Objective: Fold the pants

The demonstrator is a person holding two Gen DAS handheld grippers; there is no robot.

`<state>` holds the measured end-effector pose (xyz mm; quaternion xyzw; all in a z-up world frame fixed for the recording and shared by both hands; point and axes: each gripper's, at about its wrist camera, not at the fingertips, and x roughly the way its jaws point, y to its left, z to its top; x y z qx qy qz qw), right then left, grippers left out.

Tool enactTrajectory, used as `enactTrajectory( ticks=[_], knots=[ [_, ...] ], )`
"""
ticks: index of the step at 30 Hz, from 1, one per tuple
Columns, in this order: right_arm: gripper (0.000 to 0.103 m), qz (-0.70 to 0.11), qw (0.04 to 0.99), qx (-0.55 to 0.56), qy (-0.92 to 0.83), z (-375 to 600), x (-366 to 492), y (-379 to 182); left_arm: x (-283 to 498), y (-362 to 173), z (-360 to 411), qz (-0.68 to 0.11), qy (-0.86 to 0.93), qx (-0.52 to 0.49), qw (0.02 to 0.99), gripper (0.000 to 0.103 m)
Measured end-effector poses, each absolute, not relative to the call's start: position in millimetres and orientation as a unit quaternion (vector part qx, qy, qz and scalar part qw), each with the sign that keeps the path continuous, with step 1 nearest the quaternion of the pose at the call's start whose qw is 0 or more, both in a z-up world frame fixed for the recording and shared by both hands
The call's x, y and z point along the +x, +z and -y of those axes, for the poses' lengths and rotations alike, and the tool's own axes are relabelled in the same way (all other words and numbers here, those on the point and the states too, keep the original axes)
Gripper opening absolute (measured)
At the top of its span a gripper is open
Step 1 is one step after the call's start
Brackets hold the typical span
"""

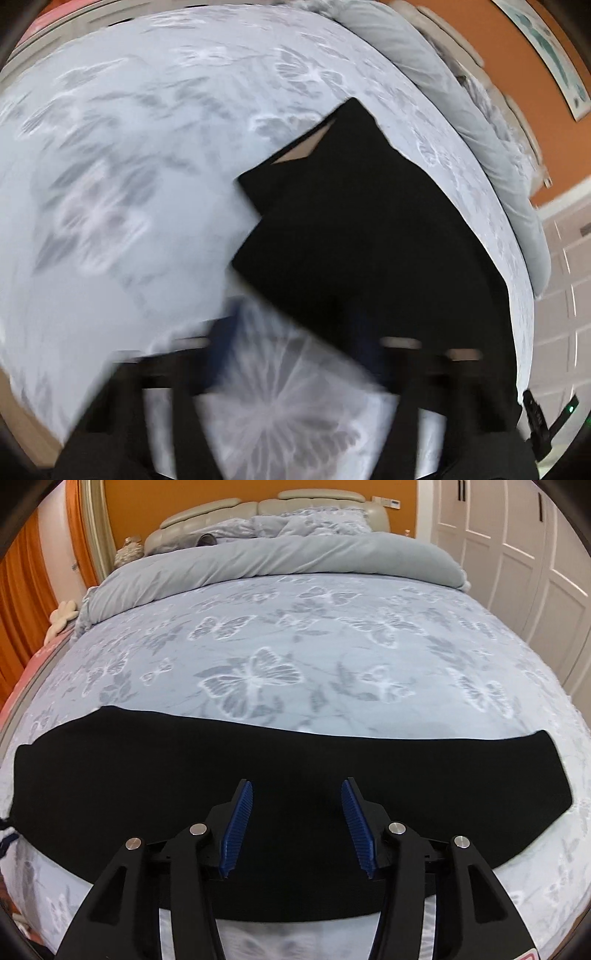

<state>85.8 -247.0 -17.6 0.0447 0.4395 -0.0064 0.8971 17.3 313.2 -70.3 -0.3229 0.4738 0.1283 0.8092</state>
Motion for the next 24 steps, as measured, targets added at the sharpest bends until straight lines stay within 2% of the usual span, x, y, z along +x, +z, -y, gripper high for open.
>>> enactTrajectory(
  ticks=[1, 2, 4, 6, 7, 8, 10, 11, 12, 13, 14, 16, 19, 22, 24],
  knots=[
    [0.05, -0.438, 0.898, 0.044, -0.005, 241, 87, -17, 25, -66, -317, -0.464, 0.129, -0.323, 0.815, 0.009],
    [0.05, -0.435, 0.899, 0.044, -0.003, 235, 89, -16, 28, -58, -319, -0.448, 0.125, -0.327, 0.823, 0.008],
    [0.05, -0.429, 0.902, 0.049, 0.002, 226, 91, -13, 33, -29, -315, -0.397, 0.111, -0.305, 0.858, 0.008],
    [0.054, -0.425, 0.904, 0.051, 0.01, 218, 93, -12, 44, -10, -304, -0.386, 0.09, -0.251, 0.883, 0.009],
    [0.059, -0.425, 0.904, 0.047, 0.011, 216, 94, -13, 54, -15, -298, -0.407, 0.102, -0.213, 0.882, 0.013],
    [0.059, -0.426, 0.904, 0.04, 0.01, 213, 96, -15, 62, -29, -299, -0.437, 0.123, -0.2, 0.868, 0.017],
    [0.059, -0.436, 0.899, 0.027, 0.005, 210, 100, -22, 66, -55, -308, -0.479, 0.142, -0.214, 0.839, 0.017],
    [0.059, -0.441, 0.897, 0.029, 0.006, 211, 102, -24, 60, -55, -313, -0.476, 0.138, -0.234, 0.836, 0.02],
    [0.059, -0.442, 0.897, 0.034, 0.008, 212, 102, -24, 54, -48, -314, -0.469, 0.139, -0.243, 0.838, 0.029],
    [0.059, -0.441, 0.897, 0.041, 0.014, 213, 102, -24, 44, -34, -313, -0.454, 0.159, -0.235, 0.844, 0.056],
    [0.059, -0.439, 0.897, 0.05, 0.025, 213, 103, -23, 33, -21, -313, -0.431, 0.19, -0.225, 0.853, 0.076],
    [0.059, -0.437, 0.894, 0.066, 0.073, 204, 106, -22, 7, 7, -309, -0.373, 0.241, -0.206, 0.872, 0.084],
    [0.059, -0.446, 0.88, 0.042, 0.157, 160, 119, -24, -8, 30, -302, -0.325, 0.236, -0.216, 0.89, 0.09],
    [0.058, -0.451, 0.865, -0.011, 0.222, 97, 130, -30, 26, 22, -291, -0.354, 0.185, -0.201, 0.895, 0.092],
    [0.042, -0.456, 0.856, -0.031, 0.242, 62, 143, -38, 47, 6, -283, -0.389, 0.159, -0.185, 0.888, 0.092]
  ],
)
